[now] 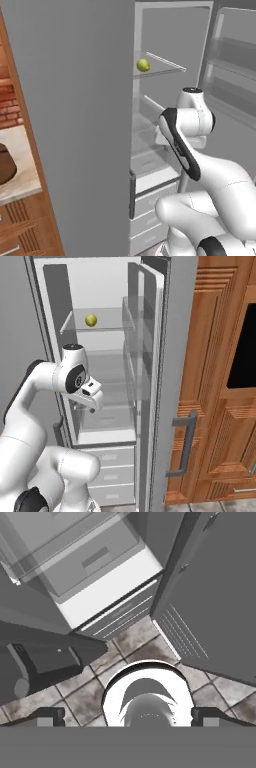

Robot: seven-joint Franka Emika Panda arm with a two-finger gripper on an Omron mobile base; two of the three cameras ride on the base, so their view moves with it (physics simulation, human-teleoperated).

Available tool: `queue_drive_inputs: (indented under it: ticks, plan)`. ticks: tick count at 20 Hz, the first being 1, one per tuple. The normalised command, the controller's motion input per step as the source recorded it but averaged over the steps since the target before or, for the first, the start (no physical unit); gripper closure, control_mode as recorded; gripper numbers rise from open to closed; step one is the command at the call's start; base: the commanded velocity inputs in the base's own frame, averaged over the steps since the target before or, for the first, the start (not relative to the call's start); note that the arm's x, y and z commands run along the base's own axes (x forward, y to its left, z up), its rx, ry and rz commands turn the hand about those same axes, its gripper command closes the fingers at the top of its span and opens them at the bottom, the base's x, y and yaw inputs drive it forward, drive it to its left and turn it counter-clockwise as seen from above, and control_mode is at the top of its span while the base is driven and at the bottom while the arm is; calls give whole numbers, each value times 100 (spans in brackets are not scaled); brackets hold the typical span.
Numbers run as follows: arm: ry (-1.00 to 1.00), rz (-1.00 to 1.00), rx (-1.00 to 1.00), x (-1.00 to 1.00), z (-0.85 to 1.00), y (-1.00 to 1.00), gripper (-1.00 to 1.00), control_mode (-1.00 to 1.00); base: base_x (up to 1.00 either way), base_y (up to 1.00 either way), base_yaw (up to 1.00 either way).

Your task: Retrieve a lemon from the fridge and place it on the cutting board with the fish.

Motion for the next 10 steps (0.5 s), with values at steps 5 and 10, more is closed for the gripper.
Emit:
queue_drive_inputs:
  ticks: [5, 10]
  plan:
    - [0, 0, 0, 0, 0, 0, -100, 100, 63, -5, 3]
    - [0, 0, 0, 0, 0, 0, -100, 100, 40, -17, 5]
